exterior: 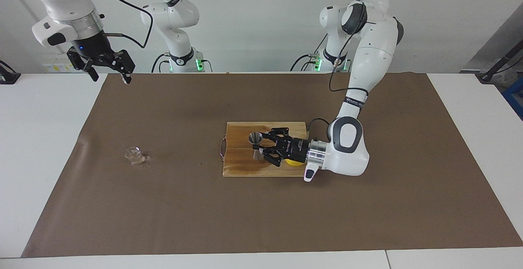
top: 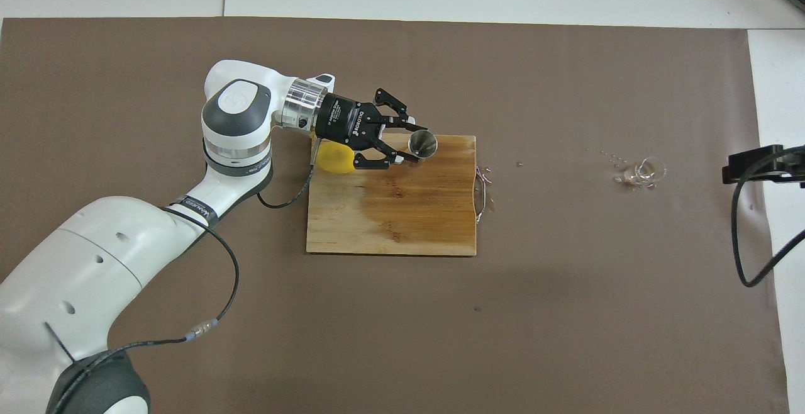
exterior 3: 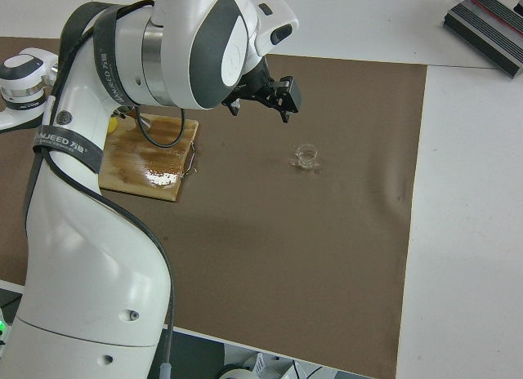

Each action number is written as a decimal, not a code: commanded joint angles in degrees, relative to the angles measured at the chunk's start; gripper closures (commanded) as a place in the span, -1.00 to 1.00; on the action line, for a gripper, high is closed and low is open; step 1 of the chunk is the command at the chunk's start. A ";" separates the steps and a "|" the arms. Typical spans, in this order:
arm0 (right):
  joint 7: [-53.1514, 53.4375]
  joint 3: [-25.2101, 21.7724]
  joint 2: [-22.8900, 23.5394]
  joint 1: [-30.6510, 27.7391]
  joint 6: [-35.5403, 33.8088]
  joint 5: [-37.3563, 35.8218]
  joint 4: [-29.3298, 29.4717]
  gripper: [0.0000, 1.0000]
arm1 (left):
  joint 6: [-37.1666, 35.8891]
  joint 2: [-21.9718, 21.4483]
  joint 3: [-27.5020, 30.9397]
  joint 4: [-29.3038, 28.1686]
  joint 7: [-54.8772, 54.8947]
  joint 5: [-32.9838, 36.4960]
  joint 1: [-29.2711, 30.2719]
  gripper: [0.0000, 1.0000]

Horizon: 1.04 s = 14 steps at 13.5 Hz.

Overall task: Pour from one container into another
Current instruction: 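Lower the metal cup onto the board's far side and open the left gripper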

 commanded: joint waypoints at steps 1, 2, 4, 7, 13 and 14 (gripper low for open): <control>0.39 0.14 -1.75 -0.49 1.91 0.49 -2.94 -1.00 | 1.52 0.25 0.96 -0.79 2.17 -1.57 -1.16 0.35; 0.39 0.23 -2.01 -0.49 2.53 0.41 -3.74 -1.00 | 1.53 0.25 0.96 -0.79 2.70 -1.57 -1.51 0.35; 0.39 0.14 -2.28 -0.49 3.32 0.41 -4.45 -1.00 | 3.27 0.25 0.96 -1.49 2.88 -1.66 -2.12 0.34; 0.30 0.14 -2.28 -0.49 3.41 0.40 -4.97 -1.00 | 5.21 0.17 0.96 -1.94 4.37 -1.75 -3.88 0.34; 0.30 0.23 -4.21 -0.40 9.39 0.40 -10.16 -1.00 | 7.15 0.08 0.96 -1.94 4.46 -2.54 -6.08 0.31; 0.39 0.23 -4.21 -0.40 9.39 0.40 -10.25 -1.00 | 7.67 -0.01 0.96 -1.94 4.46 -2.54 -6.69 0.31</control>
